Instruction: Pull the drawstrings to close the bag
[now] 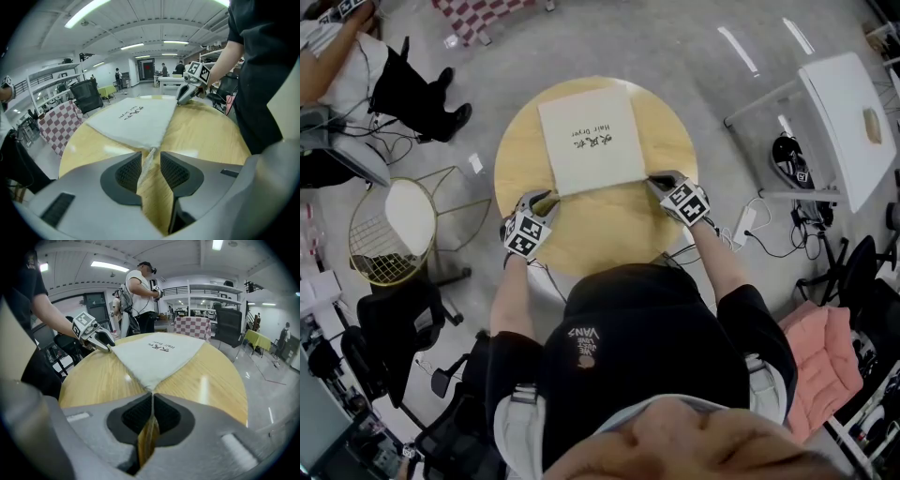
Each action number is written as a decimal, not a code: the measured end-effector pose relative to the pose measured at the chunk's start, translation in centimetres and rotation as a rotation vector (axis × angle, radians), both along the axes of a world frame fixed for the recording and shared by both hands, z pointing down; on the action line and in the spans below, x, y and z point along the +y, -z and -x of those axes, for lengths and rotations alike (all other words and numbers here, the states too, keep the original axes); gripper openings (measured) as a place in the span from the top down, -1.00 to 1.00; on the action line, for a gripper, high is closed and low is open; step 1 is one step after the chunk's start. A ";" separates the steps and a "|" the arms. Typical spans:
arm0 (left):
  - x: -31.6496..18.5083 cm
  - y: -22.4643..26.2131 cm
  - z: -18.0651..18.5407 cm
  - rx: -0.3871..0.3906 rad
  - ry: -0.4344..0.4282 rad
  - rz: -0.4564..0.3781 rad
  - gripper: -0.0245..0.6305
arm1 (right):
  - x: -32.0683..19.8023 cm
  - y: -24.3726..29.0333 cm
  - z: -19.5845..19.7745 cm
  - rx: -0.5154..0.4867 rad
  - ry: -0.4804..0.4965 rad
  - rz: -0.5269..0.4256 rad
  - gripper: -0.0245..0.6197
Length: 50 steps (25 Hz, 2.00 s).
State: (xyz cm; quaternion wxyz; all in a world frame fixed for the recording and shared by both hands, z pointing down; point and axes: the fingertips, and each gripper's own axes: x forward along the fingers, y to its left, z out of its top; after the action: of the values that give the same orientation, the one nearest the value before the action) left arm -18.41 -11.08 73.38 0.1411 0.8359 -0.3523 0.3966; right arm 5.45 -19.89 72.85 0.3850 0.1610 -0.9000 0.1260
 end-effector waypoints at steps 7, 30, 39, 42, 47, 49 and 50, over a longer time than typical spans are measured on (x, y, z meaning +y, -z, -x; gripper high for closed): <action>0.0 -0.6 0.0 -0.036 -0.040 0.014 0.61 | 0.0 0.1 0.0 0.003 -0.011 -0.001 0.90; -0.6 4.8 -1.1 0.474 0.092 0.117 0.87 | -1.9 1.7 -1.0 -0.129 -0.177 0.077 0.90; -1.7 6.5 -0.5 0.498 0.183 0.099 0.88 | -3.4 3.6 -1.1 -0.184 -0.287 0.080 0.91; -2.2 7.0 -0.1 0.481 0.254 0.101 0.88 | -4.0 4.3 -1.1 -0.184 -0.320 0.063 0.91; -3.0 8.3 1.0 0.485 0.389 0.081 0.88 | -4.5 5.5 -0.9 -0.176 -0.359 0.028 0.91; -3.0 8.6 1.2 0.489 0.434 0.070 0.88 | -4.5 5.9 -0.9 -0.173 -0.380 0.014 0.91; -3.0 8.8 1.3 0.496 0.459 0.064 0.88 | -4.5 6.1 -0.9 -0.174 -0.392 0.009 0.91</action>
State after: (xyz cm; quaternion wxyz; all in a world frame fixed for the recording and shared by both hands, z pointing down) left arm -19.76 -14.08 64.63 0.3343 0.8010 -0.4735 0.1497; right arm 6.38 -24.42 66.76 0.2748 0.3200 -0.8806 0.2159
